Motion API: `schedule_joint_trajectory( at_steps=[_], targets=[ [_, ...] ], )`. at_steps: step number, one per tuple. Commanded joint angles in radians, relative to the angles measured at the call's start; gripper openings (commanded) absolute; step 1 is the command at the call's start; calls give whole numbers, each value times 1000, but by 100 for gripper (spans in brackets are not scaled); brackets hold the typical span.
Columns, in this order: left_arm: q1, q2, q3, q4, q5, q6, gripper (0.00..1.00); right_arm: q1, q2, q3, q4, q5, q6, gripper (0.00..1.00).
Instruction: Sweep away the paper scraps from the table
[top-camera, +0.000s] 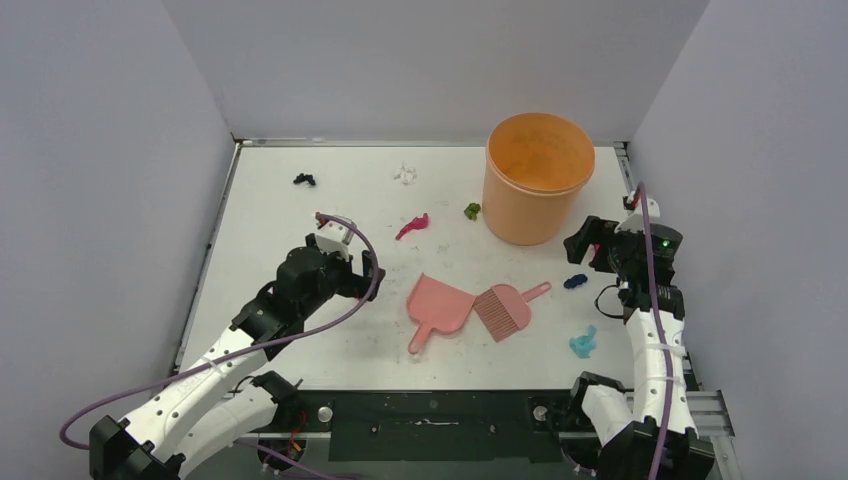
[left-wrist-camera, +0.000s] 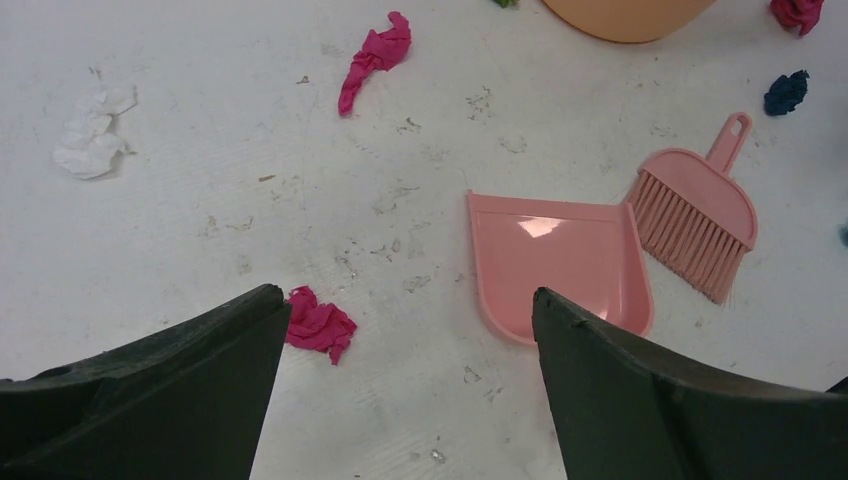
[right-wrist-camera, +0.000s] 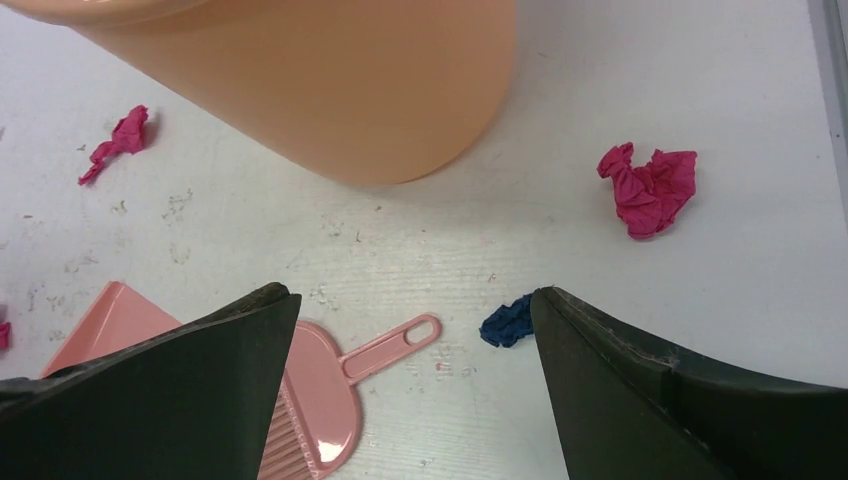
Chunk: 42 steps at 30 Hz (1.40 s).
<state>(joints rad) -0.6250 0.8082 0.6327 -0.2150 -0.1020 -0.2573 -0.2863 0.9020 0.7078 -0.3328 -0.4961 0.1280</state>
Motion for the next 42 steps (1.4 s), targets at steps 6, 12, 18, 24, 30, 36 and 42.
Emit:
schedule_joint_trajectory(
  at_steps=[6,12,18,24,30,36,42],
  targets=[
    [-2,9,0,73,14,21,86,5,-111,-62,29,-340,-324,90],
    [-2,-1,-13,92,60,37,73,10,-78,-42,-29,-389,-406,92],
    [-12,84,24,103,161,-13,55,23,-74,-52,-10,-378,-420,94],
    [-79,213,130,52,50,-164,55,28,-42,-34,-39,-340,-451,97],
    [-285,334,190,83,-103,-213,55,29,-92,-47,-29,-333,-448,97],
    [-399,619,413,66,-131,-213,52,34,-91,-38,-17,-257,-426,100],
    [-425,853,604,71,-112,-197,52,27,-79,-41,27,-156,-348,93]
  ],
)
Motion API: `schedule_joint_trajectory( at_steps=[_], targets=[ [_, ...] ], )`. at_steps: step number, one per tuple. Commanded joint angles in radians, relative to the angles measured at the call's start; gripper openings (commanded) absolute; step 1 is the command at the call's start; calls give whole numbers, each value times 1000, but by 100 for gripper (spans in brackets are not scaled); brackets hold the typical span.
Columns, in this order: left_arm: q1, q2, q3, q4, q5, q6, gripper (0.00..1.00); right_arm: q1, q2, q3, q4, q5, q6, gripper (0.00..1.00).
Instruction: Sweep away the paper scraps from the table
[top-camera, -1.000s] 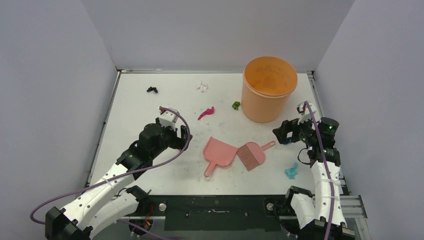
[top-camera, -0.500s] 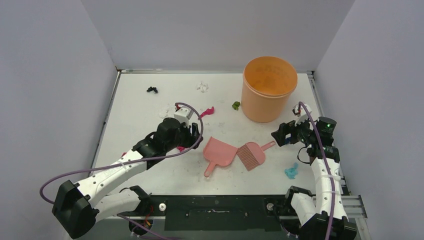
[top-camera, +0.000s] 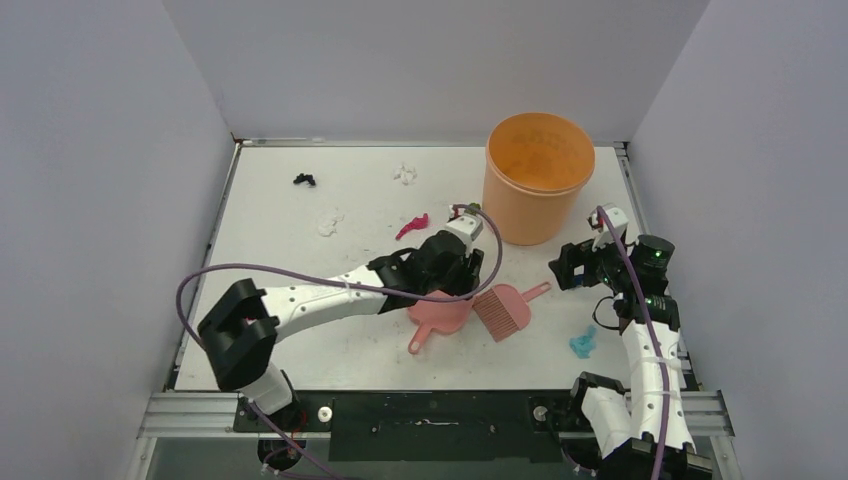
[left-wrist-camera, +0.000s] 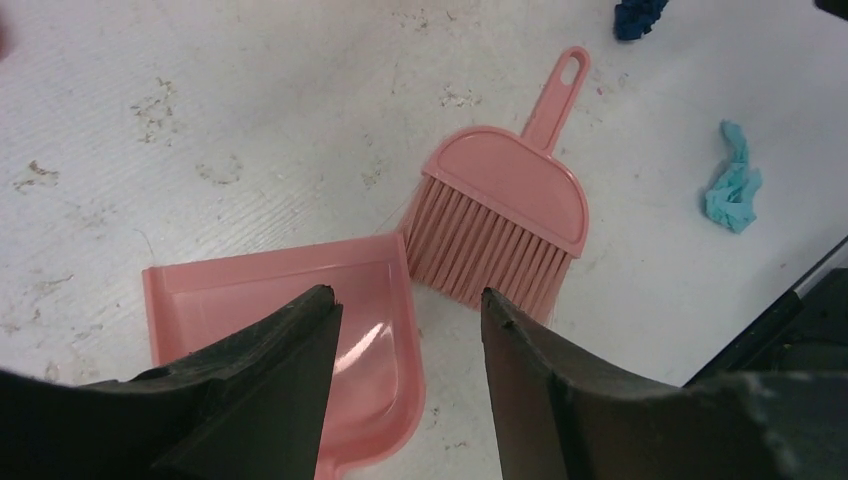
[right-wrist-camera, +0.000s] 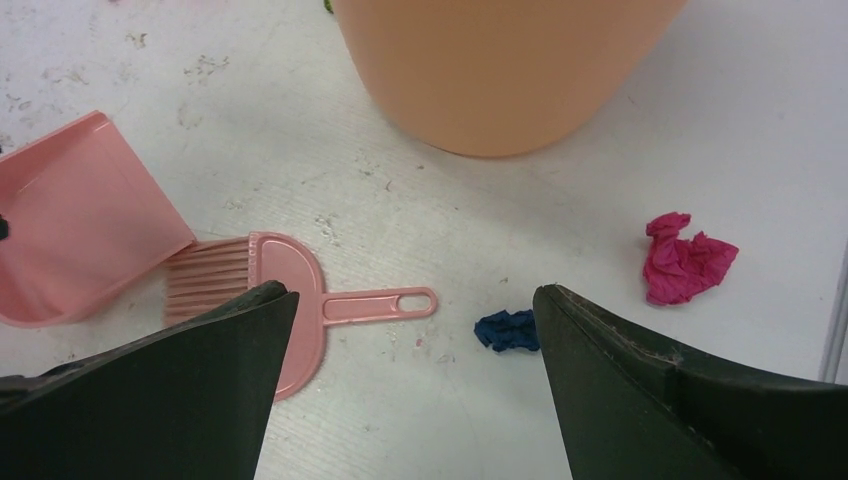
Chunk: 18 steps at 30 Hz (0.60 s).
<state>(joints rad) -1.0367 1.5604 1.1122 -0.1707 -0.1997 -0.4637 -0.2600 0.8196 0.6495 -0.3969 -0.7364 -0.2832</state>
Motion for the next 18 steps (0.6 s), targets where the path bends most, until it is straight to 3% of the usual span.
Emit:
schedule_joint_trajectory(
  at_steps=[1,7,10,14,18],
  targets=[
    [-17,142,163,15,-7,32,52,-1,6,17,99,99,83,92],
    [-43,348,389,-89,-15,92,53,-2,20,21,100,130,89,91],
    [-49,401,426,-89,-4,97,52,-4,26,25,107,165,98,90],
    [-49,452,455,-120,40,117,43,-4,26,24,102,167,96,91],
    [-65,473,440,-123,79,164,45,-4,27,25,101,165,94,91]
  ],
)
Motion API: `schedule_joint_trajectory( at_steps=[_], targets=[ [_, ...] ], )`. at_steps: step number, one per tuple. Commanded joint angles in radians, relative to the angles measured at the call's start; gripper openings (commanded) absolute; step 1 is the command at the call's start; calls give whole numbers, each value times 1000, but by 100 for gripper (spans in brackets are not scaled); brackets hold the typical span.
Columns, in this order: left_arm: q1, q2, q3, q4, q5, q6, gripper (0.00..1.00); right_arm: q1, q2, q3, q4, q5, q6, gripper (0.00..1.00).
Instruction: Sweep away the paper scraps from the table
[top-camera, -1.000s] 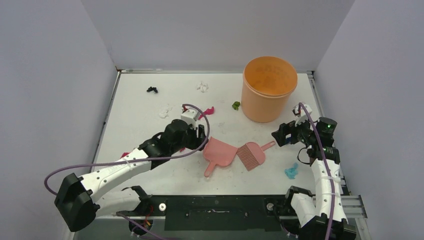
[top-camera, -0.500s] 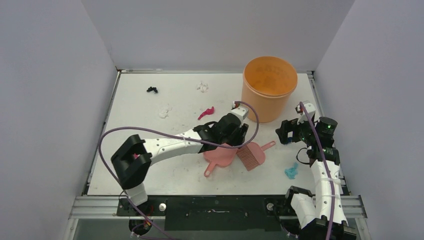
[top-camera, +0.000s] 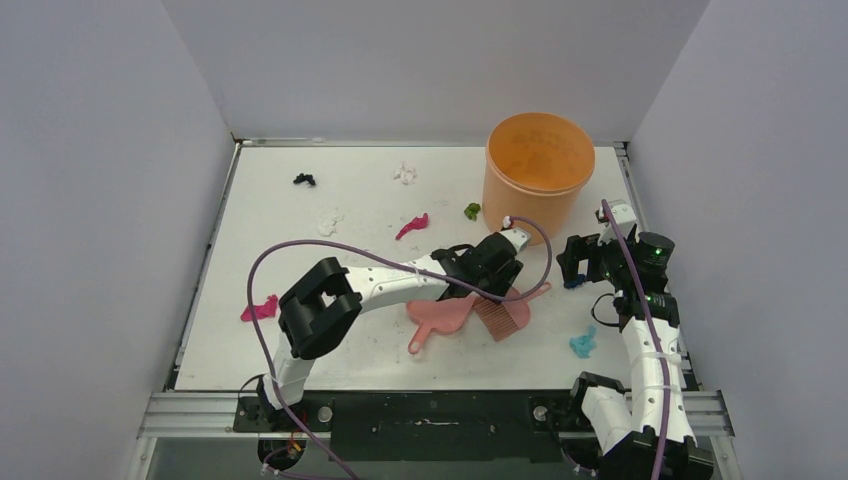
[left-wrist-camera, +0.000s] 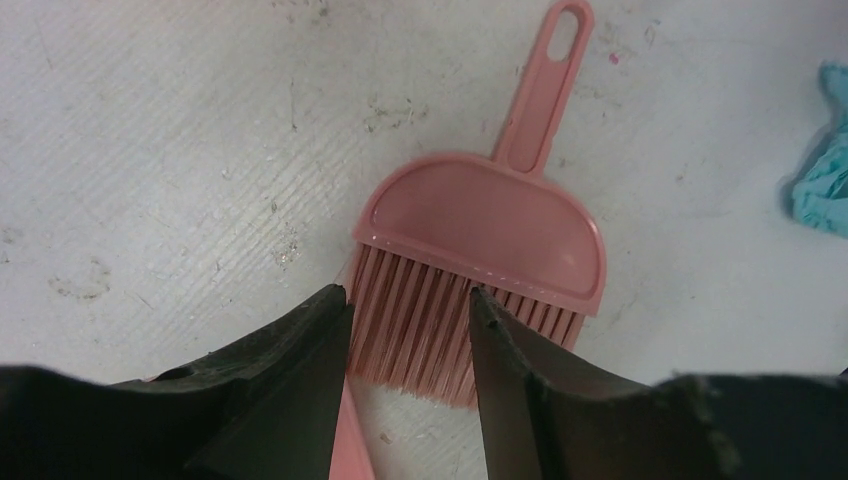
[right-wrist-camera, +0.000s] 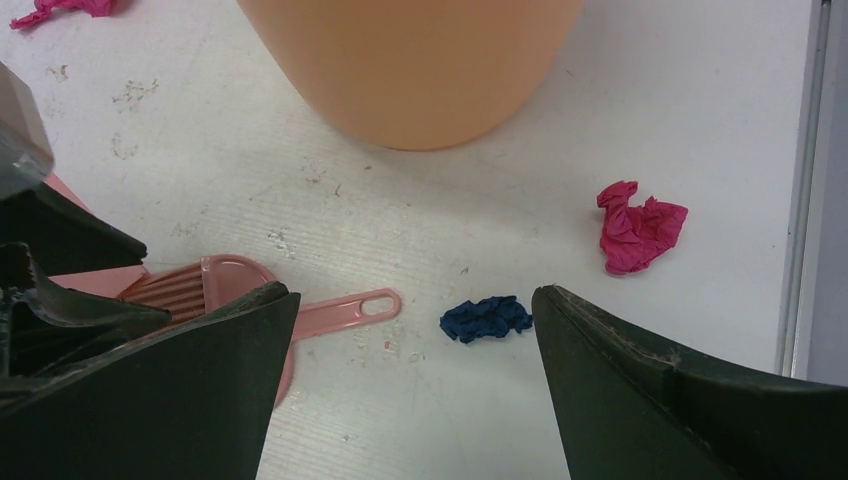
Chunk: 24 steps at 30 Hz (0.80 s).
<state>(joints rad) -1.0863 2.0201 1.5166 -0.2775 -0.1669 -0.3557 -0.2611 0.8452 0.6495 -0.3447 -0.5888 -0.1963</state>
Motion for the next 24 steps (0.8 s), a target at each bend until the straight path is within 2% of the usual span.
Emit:
schedule_joint_trajectory(
  at_steps=[1,7,13,15,18,24],
  targets=[
    [-20,17,35,-23,37,60,47,-3,4,25,46,17,7,91],
    [-30,37,49,-82,16,67,49,-3,8,26,44,17,2,91],
    [-38,-28,4,-105,-14,81,52,-2,14,27,49,10,2,91],
    [-37,-1,31,-125,-17,98,51,-1,21,31,44,9,-2,91],
    [-36,62,94,-166,8,125,43,-2,18,29,36,14,-5,91],
    [-39,164,207,-245,-4,189,44,-3,17,24,42,-1,3,91]
  ],
)
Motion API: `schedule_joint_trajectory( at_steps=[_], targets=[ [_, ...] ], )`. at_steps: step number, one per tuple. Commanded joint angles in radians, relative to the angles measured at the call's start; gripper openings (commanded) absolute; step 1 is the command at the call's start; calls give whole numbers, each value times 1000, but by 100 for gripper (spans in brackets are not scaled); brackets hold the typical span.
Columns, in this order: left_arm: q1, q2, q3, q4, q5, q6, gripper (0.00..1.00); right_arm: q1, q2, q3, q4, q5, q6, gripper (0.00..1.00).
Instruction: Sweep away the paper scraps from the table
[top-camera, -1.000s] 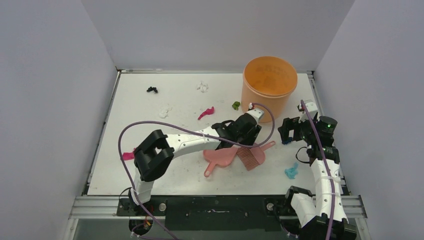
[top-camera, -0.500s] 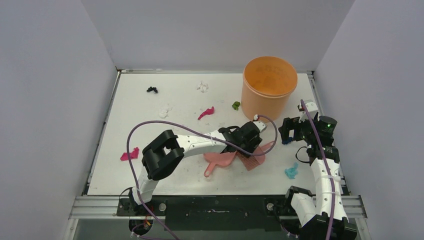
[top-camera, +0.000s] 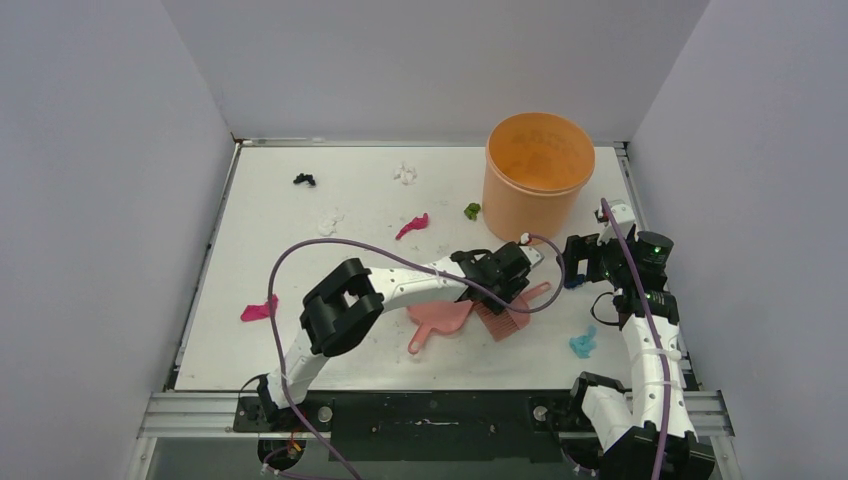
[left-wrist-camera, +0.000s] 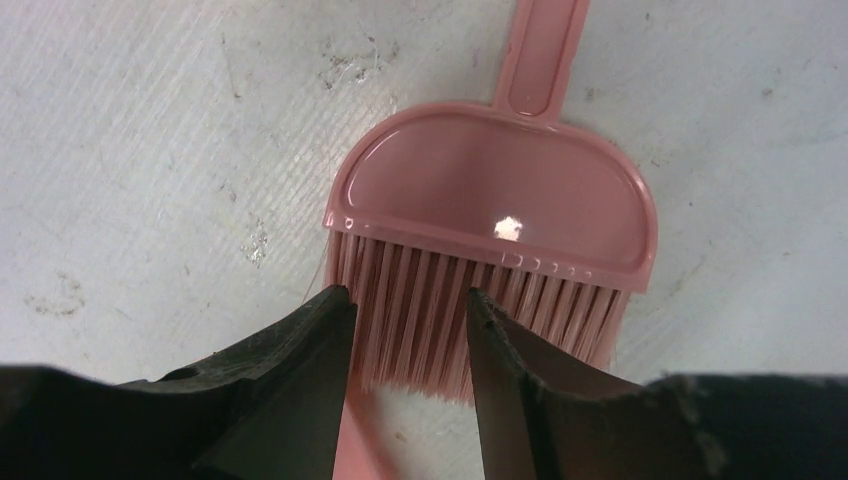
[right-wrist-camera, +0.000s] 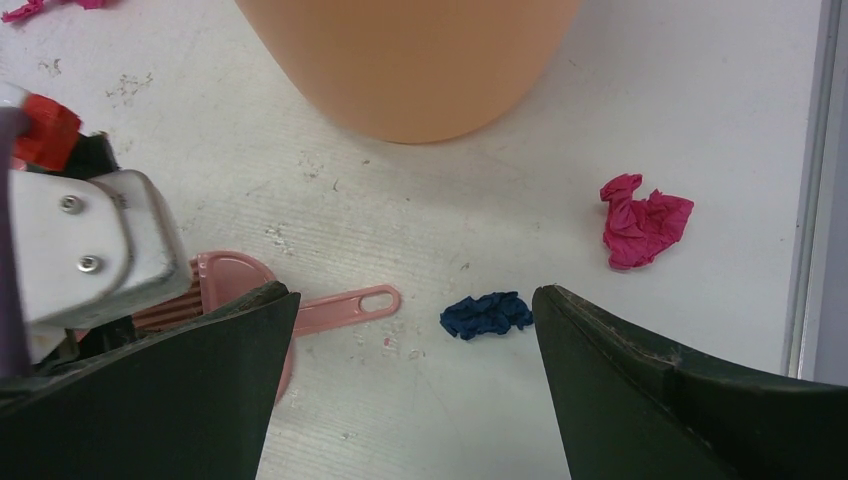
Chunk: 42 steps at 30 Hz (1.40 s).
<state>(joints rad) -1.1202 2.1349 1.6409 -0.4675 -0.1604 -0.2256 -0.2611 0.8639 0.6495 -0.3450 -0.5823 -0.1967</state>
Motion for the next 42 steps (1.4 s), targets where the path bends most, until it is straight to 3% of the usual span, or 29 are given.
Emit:
schedule_joint_trajectory(
  at_steps=[1,5,12,18,27,32,40,42],
  targets=[
    [-6,58,89,-59,-11,66,43,-3,3,26,40,-7,5,91],
    [-3,80,90,-65,-15,72,39,-3,4,26,40,-3,4,91],
    [-2,82,71,-51,21,65,0,-3,12,26,43,0,6,91],
    [23,6,3,-11,23,-87,0,-3,40,24,43,1,14,92],
    [60,-206,-253,268,64,-438,0,-4,114,57,45,8,94,93],
    [64,-227,-308,374,80,-579,0,-1,162,125,-23,-10,160,93],
    [59,-230,-436,611,152,-849,0,10,260,211,-177,-1,131,91],
    [53,-225,-442,638,197,-878,7,11,267,228,-185,0,116,91]
  ],
)
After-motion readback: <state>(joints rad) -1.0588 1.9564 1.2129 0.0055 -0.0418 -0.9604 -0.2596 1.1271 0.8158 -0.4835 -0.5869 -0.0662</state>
